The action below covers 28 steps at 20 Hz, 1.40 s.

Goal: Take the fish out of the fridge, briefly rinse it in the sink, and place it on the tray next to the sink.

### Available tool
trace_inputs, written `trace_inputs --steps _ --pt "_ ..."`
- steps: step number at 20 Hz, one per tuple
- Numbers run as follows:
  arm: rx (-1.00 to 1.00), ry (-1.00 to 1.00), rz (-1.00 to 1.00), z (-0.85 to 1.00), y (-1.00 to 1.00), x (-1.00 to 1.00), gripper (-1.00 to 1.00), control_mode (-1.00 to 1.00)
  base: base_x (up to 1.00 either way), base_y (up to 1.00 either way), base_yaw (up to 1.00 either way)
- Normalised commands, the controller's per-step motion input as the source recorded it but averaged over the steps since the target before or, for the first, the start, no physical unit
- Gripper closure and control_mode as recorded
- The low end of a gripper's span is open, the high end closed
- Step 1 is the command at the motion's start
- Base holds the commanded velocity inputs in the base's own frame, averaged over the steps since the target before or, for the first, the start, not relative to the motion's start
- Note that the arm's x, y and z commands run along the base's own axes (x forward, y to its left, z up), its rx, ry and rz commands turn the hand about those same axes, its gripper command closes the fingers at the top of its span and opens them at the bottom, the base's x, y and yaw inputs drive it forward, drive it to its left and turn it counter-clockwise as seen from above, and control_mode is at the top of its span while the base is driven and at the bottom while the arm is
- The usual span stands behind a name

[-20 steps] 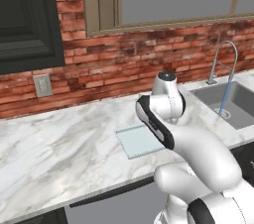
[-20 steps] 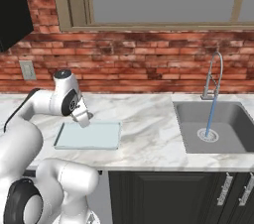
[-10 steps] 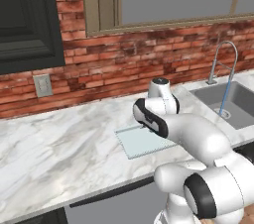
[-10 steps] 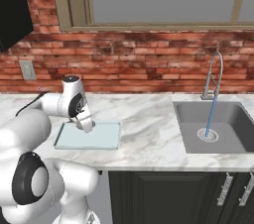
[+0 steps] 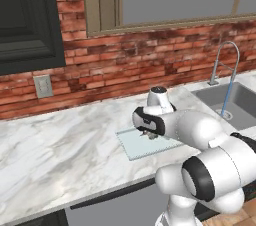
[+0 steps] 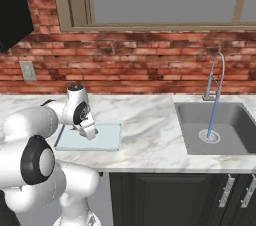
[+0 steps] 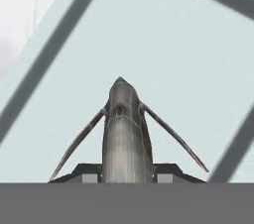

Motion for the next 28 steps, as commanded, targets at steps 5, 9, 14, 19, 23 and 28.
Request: trace_inputs --steps 5,9,14,19,23,28 --pt "0.00 0.00 0.00 -0.15 0.00 0.31 1.00 -1.00 0.00 0.00 0.00" --pt "0.00 0.00 0.00 -0.19 0.00 0.22 1.00 -1.00 0.00 0.00 0.00" --pt "0.00 0.00 0.00 -0.05 0.00 0.08 -1.00 -1.00 0.00 0.00 0.00" --pt "0.00 -0.05 -0.02 0.31 0.00 -0.15 -1.00 -1.00 0.00 0.00 0.00" --pt "0.00 -0.11 -0.13 0.96 0.00 -0.19 -1.00 -1.00 0.00 0.00 0.00" --pt "0.00 -0.07 -0.19 1.00 -0.01 -0.29 -1.00 -1.00 0.00 0.00 0.00"
